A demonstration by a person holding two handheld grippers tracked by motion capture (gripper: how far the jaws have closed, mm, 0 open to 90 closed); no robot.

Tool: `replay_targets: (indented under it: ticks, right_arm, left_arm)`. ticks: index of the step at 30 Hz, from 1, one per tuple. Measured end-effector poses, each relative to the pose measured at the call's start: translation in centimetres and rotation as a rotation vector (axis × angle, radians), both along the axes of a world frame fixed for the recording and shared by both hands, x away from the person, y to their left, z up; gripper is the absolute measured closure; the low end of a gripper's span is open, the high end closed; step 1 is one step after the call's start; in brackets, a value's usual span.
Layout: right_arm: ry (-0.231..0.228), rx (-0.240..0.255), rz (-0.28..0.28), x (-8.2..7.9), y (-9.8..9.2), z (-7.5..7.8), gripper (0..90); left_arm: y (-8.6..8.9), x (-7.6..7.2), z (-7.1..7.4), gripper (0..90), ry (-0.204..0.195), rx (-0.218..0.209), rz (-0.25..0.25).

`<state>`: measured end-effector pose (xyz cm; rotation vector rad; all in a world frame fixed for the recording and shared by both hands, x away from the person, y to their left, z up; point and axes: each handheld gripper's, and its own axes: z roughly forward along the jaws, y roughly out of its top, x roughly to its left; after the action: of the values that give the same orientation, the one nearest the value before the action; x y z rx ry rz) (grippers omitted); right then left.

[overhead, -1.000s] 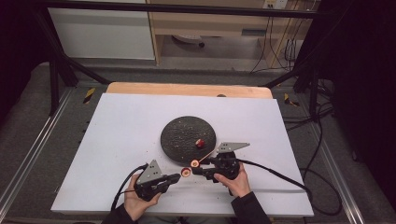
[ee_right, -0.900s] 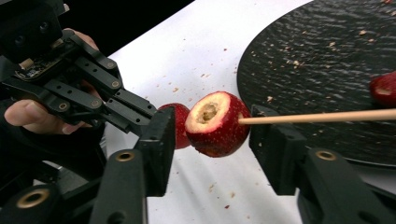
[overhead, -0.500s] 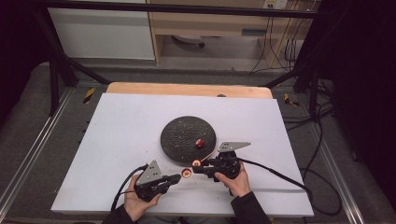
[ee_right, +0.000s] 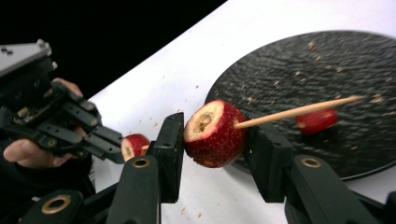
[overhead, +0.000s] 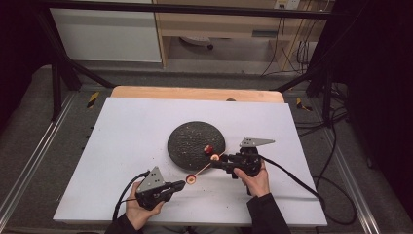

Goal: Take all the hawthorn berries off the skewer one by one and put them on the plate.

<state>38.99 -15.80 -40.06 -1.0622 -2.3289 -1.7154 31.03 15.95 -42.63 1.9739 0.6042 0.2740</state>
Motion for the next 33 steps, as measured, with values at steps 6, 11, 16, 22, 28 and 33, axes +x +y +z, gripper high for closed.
replay_targets:
  ticks: [6, 11, 16, 22, 28, 33]
  right_arm:
    - [0.000, 0.010, -0.029, 0.9, -0.9, 0.9, 60.7]
    - [-0.002, 0.010, -0.054, 1.7, -1.7, 1.6, 60.7]
    - [-0.012, 0.008, -0.093, 2.6, -2.7, 2.4, 60.8]
    - [-0.022, -0.022, -0.141, 3.7, -3.5, 3.3, 60.8]
    - [-0.027, -0.063, -0.162, 4.8, -2.8, 3.3, 60.8]
    - [-0.031, -0.103, -0.151, 5.7, -0.9, 2.9, 60.8]
  left_arm:
    - [0.5, 0.1, 0.1, 88.1, -0.008, -0.001, 0.004]
    - [1.0, 0.1, 0.1, 88.1, -0.016, 0.003, 0.012]
    - [1.8, 0.1, 0.1, 88.1, -0.014, 0.000, 0.023]
    - [2.6, 0.3, 0.3, 88.1, -0.012, -0.008, 0.043]
    - [3.5, 0.6, 0.5, 88.1, -0.012, -0.021, 0.077]
    - [4.2, 1.0, 0.6, 88.1, -0.008, -0.030, 0.106]
